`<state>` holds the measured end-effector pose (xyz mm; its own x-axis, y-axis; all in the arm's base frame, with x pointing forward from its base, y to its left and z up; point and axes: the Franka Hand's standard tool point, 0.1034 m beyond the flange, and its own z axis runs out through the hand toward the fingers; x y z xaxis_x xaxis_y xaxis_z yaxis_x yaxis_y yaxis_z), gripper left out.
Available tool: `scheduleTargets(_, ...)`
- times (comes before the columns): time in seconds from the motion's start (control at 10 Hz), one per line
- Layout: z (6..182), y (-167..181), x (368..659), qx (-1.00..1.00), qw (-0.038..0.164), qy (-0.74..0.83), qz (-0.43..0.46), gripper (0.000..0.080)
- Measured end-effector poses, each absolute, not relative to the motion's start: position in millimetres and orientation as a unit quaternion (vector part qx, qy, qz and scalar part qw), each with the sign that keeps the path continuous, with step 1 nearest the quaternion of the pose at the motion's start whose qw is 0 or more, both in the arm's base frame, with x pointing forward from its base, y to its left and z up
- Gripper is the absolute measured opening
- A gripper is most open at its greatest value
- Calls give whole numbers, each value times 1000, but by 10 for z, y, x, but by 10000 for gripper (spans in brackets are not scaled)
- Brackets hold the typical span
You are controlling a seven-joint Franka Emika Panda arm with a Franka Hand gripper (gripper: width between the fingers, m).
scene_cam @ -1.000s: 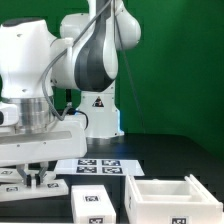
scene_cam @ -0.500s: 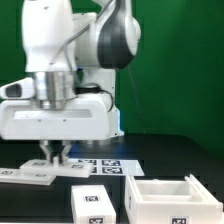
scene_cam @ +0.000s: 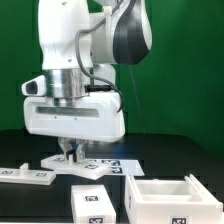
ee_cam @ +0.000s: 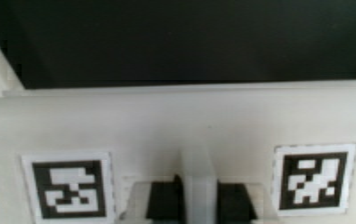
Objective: Assemble cabinet
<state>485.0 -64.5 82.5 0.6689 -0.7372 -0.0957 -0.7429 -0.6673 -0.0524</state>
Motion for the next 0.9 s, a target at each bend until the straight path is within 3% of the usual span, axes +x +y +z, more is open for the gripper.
scheduleTargets(0.2, 963, -341, 4663, -829, 36, 555, 57, 64)
scheduleTargets(0.3, 955, -69, 4587, -789, 12, 609, 79, 64)
scheduleTargets(0.4, 930, 92, 4637, -762, 9, 643, 79, 64)
scheduleTargets(0.7, 908, 118, 4686, -751, 12, 656, 74, 64)
scheduleTargets(0.9, 919, 268, 4661, -730, 3, 678, 84, 64)
